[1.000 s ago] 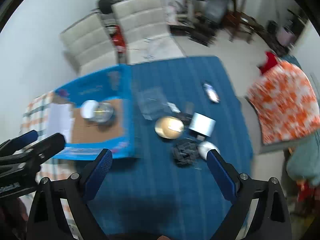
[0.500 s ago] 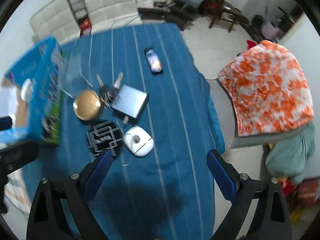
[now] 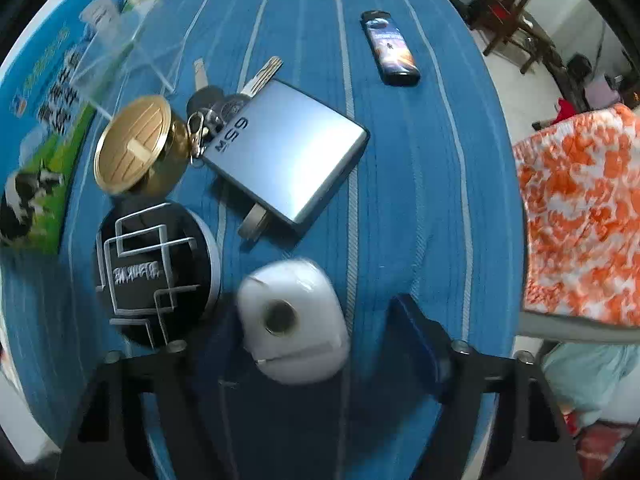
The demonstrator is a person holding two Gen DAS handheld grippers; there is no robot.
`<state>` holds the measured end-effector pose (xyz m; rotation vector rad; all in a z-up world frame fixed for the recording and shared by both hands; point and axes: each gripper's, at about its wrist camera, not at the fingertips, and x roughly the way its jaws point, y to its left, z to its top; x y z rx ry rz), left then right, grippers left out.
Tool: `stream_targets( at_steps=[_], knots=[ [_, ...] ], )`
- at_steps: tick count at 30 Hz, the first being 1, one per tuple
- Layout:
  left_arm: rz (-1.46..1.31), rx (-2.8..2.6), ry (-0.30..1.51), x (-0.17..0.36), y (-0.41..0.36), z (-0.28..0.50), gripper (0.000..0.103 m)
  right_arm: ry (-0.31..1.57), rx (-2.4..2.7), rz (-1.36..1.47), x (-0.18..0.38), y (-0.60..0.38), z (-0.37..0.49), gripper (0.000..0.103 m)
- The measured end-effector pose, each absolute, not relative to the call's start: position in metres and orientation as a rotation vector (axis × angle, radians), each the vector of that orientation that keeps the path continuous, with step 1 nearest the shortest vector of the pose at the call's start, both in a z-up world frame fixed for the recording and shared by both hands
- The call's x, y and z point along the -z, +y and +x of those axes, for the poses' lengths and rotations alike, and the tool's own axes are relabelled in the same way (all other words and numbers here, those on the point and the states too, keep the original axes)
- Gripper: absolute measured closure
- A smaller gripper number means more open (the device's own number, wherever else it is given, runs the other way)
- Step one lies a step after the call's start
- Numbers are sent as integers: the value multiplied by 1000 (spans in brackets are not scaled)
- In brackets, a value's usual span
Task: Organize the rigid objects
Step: 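Grasp the white egg-shaped object with the right tool, then lift the white object with the right tool while the left tool reaches the black Blank ME tin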
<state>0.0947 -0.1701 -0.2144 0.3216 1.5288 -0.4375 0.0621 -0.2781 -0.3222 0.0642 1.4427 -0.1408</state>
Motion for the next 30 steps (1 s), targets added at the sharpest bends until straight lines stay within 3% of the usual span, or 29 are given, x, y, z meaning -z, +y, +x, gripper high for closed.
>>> stream_targets(
  at_steps=[2, 10, 22, 28, 30],
  knots=[
    [330, 434, 1523, 215, -173, 94, 0, 1433, 166, 100, 317, -284, 59, 53],
    [336, 478, 1521, 230, -196, 83, 0, 1478, 327, 256, 312, -329, 14, 53],
    [465, 413, 1597, 312, -237, 92, 1, 1482, 437, 359, 317, -352, -3, 53],
    [483, 475, 1533, 313, -248, 87, 28, 1483, 464, 341, 319, -351, 4, 54],
    [502, 479, 1517, 311, -253, 83, 30, 1486, 470, 328, 319, -350, 5, 54]
  ],
)
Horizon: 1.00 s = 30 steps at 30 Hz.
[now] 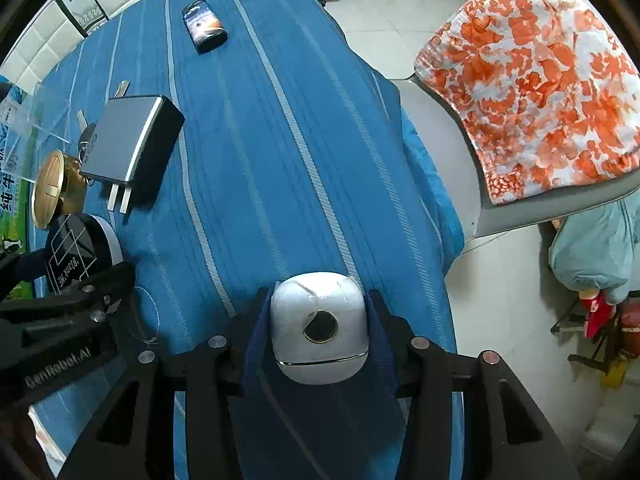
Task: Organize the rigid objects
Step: 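Lift the white object with the right tool while the left tool reaches the black Blank ME tin, then close the left tool on the black Blank ME tin and lift it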
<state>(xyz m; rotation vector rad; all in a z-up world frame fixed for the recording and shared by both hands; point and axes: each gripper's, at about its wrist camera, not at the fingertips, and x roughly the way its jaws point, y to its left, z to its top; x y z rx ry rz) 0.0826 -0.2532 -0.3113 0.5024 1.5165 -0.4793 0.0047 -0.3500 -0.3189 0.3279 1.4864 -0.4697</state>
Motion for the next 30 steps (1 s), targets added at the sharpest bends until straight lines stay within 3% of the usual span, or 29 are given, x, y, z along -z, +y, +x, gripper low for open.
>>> stream_targets(
  at_steps=[15, 30],
  knots=[
    [439, 507, 1503, 288, -232, 70, 30, 1468, 474, 325, 304, -340, 3, 54],
    [274, 583, 1306, 158, -168, 89, 30, 1280, 358, 289, 184, -290, 22, 54]
  ],
)
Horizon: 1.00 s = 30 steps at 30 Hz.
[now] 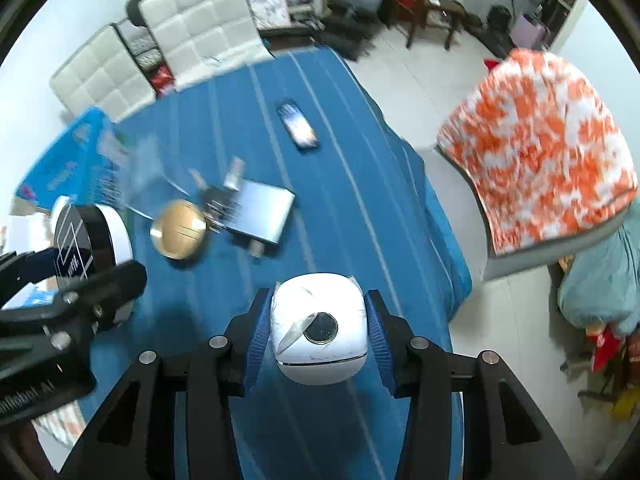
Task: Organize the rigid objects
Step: 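Close the left tool on the black Blank ME tin and lift it, then carry the black tin and white object over the blue box with both tools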
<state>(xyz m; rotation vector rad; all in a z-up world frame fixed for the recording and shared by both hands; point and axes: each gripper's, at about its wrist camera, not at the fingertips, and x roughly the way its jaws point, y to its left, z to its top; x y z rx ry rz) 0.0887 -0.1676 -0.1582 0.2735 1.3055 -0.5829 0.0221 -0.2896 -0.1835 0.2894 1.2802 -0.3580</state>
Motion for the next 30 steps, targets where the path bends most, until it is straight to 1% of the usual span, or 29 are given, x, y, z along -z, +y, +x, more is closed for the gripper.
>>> stream_targets(
  at_steps=[2, 5, 9, 16, 19, 23, 26, 30],
  knots=[
    [279, 555, 1257, 140, -152, 94, 30, 1257, 336, 271, 167, -274, 27, 54],
    [234, 514, 1232, 118, -115, 106, 30, 1214, 282, 262, 141, -242, 40, 54],
    [203, 432, 1199, 101, -68, 121, 30, 1167, 210, 240, 120, -192, 61, 54],
    [162, 298, 1157, 84, 4, 142, 30, 1143, 104, 183, 110, -112, 101, 54],
    [147, 263, 1148, 84, 29, 151, 30, 1156, 84, 173, 116, -88, 115, 54],
    [132, 227, 1159, 96, 56, 165, 30, 1183, 85, 161, 133, -65, 133, 54],
    [123, 202, 1194, 117, 76, 180, 30, 1228, 88, 157, 155, -51, 147, 54],
    [115, 180, 1273, 159, 96, 199, 30, 1337, 88, 160, 203, -29, 160, 54]
  ],
)
